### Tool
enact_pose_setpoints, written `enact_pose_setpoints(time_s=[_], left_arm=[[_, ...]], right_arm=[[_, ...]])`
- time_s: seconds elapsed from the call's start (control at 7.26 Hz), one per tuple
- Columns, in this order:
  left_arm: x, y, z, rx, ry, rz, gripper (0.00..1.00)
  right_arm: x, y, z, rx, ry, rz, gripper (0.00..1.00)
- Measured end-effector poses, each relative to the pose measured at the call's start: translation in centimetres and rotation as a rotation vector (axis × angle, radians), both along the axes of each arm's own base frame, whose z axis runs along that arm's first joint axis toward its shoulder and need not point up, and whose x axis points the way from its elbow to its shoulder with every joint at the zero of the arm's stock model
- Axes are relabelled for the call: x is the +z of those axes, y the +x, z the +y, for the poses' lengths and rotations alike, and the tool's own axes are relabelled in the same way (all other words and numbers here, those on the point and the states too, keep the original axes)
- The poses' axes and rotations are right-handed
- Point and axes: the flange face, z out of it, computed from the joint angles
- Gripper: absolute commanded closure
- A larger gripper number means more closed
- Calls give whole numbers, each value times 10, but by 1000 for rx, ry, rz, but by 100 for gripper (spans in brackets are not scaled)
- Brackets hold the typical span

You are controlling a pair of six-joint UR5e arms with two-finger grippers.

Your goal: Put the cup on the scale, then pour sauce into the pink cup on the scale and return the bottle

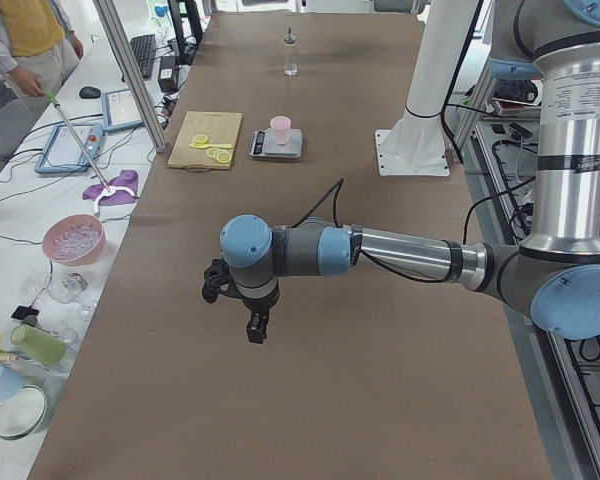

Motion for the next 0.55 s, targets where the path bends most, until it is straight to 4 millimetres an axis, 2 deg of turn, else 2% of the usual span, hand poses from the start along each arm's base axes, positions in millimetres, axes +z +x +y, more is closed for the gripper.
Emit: enact_pose_setpoints(time_s=[0.55], left_arm=[[-2,-1,-1,0,8,-5,2]], right_arm=[[-11,1,1,2,22,5,0]])
